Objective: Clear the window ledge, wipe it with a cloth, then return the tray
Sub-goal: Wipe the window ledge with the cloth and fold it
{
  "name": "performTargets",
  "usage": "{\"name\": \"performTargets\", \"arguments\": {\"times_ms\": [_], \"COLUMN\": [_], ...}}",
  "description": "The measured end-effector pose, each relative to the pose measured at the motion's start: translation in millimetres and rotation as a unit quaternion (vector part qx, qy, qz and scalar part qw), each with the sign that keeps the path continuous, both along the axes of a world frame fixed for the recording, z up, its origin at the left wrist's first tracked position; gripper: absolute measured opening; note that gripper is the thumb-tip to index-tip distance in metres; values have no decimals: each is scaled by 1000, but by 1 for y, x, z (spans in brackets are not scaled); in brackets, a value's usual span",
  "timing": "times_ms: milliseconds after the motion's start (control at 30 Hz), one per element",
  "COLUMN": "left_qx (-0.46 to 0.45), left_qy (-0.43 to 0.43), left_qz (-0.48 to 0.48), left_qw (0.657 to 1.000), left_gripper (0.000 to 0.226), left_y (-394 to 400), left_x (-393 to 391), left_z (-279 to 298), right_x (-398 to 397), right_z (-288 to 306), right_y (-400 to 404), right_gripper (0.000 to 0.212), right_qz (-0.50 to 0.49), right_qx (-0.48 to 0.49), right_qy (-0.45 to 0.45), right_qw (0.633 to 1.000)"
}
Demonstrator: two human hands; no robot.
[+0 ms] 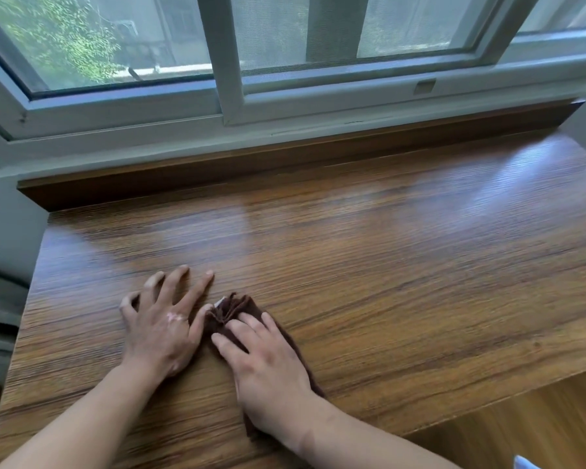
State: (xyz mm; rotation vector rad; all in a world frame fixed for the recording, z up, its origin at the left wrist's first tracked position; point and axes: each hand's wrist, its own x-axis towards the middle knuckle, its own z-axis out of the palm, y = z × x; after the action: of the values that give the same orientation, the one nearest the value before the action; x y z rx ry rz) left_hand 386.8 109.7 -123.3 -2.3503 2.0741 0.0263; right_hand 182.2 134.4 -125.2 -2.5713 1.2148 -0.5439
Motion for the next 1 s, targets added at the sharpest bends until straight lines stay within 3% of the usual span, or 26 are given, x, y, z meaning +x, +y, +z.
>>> {"name": "performTargets", "arguments": {"times_ms": [267, 500, 633, 800, 1000], "left_qx": [0, 5, 12, 17, 18], "left_qy": [23, 33, 35, 31, 29], "left_qz": [18, 16, 17, 21, 26], "left_qw": [1000, 999, 999, 999, 999], "left_gripper": [58, 57, 58, 61, 66], "left_y": [1, 1, 1, 2, -1], "left_x": [-2, -1, -2, 2, -5], "left_z": [-1, -1, 0, 0, 3], "right_x": [-90, -249, -267, -225, -119], "right_z": [5, 8, 5, 4, 5], "right_y": [-84, -136, -139, -120, -75], "right_gripper": [40, 42, 41, 36, 42], "right_qz": [-140, -343, -414, -390, -222], "right_qx": [-5, 13, 28, 15, 6], "right_qy": [52, 86, 42, 9, 19], "right_qw": [989, 935, 909, 921, 975]}}
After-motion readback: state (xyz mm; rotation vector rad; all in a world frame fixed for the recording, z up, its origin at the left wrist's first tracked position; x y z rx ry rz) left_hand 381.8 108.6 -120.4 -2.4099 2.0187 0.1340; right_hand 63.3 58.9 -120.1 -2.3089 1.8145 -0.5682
